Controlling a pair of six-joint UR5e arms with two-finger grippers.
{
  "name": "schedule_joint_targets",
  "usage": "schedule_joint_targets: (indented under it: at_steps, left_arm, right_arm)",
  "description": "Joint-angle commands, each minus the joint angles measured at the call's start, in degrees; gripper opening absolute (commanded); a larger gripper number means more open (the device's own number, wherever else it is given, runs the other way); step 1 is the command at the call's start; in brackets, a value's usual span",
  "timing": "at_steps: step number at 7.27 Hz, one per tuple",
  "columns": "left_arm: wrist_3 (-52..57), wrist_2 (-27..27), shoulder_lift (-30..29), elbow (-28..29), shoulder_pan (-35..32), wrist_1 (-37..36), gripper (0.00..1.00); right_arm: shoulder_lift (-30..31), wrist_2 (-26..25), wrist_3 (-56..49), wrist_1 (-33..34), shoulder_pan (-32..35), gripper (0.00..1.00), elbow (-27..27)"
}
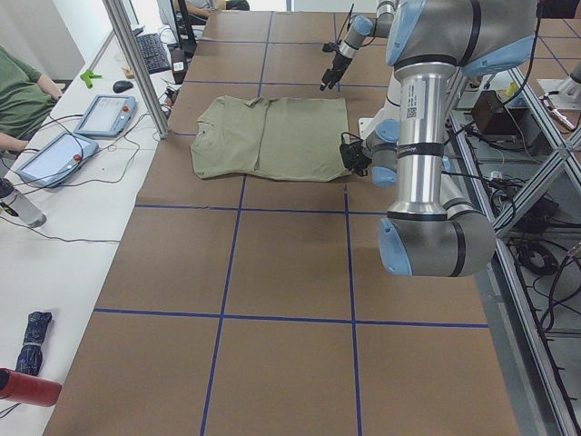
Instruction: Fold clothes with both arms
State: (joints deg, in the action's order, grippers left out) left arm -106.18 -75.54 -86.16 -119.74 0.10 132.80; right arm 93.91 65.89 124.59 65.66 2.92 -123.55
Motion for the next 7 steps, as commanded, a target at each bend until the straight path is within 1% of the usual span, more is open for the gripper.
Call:
schedule_joint_targets:
  at_steps: [1, 2, 4, 7]
  left_arm:
    - [0.01, -0.22, -0.41, -1.73, -0.88, 0.0, 0.0]
    - [0.01, -0.22, -0.76, -1.73, -0.89, 0.09, 0.0]
    - [-0.34, -0.22, -0.85, -2.08, -0.89, 0.09, 0.0]
    - [-0.61, 0.04, -0.76, -2.17, -0.8, 0.17, 0.0]
  right_arm:
    - [-0.57, -4.61, 3.28, 4.55, -5.36, 0.86, 0.06]
    - [-0.66, -6.98, 3.73, 7.01, -7.04, 0.86, 0.06]
    - [-0.66, -10.41, 3.65, 9.21, -10.55, 0.86, 1.46]
    - [-0.66, -11.48, 3.65, 9.4, -12.15, 0.82, 2.96]
